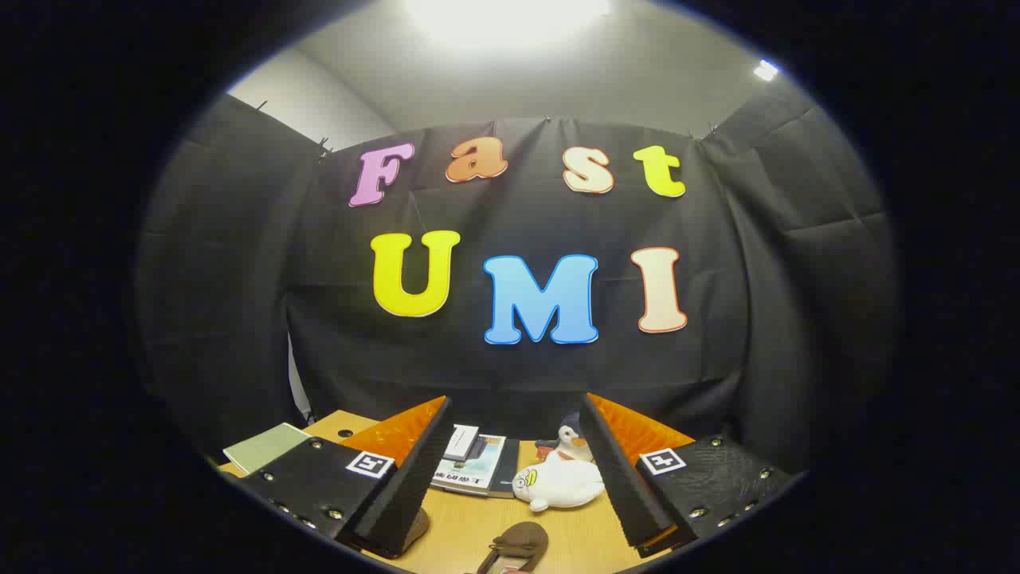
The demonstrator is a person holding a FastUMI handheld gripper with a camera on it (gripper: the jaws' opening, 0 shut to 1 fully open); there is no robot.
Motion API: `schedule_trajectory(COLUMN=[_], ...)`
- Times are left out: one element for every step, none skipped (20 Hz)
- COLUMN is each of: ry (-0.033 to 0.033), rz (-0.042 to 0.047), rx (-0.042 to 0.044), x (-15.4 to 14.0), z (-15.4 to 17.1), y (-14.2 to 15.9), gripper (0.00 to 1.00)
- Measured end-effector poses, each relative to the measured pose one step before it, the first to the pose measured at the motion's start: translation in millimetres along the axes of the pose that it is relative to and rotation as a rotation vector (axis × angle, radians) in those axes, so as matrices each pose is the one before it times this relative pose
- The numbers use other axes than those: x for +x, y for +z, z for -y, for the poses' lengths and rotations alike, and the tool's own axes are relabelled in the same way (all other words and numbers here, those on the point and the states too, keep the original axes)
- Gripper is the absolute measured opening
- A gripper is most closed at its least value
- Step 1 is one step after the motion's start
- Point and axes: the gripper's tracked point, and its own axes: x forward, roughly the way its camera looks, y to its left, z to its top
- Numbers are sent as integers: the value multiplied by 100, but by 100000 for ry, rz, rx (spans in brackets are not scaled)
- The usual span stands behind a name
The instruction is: Open the storage box then place both shoes into the box .Put the left shoe in first, then the right shoe, with the right side of both shoes facing outward in a uniform manner.
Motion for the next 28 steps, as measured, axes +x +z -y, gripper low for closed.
schedule_trajectory(ry=[-189, -617, -1338, -1497, -1189, -1231, -875, -470, -113, 102, -507, -175, 62, 317, 218, -230, -270, -104, 292, 437, 1393, 2388, 2775, 1846, 2850, 3065, 4215, 2433], rz=[397, 663, 953, 1009, 1072, 480, -71, -340, -563, -703, -90, 1184, 944, 495, 72, 234, 375, 311, -72, -447, -1006, -1652, -1474, -1189, -1285, -1904, -2487, -4019], rx=[917, 165, -27, 231, 441, 7, -336, -250, -62, -10, 256, 732, 630, 443, 129, -143, 2, 150, -16, -159, 356, 1193, 2156, 2777, 3966, 3601, 3096, 2476], x=[-127, -41, -154, -46, -18, 17, -68, 27, 12, 41, -35, -57, 1, 53, 105, 20, 13, 68, 68, 97, 80, 198, 300, 190, 362, 403, 546, 597], z=[50, 213, 594, 505, 399, 297, 323, 219, -19, -29, 173, 20, -95, -108, -78, 116, 91, -8, -200, -166, -406, -693, -912, -629, -883, -942, -1303, -954], y=[168, 340, 376, 386, 140, 112, -96, -184, -183, -150, -42, 415, 331, 196, -55, 94, 160, 90, -223, -310, -543, -726, -786, -622, -867, -1021, -1203, -1432], gripper=[97, 97, 97, 96, 96, 97, 97, 97, 97, 97, 97, 97, 97, 97, 97, 97, 97, 97, 97, 97, 97, 97, 97, 97, 97, 97, 97, 97])
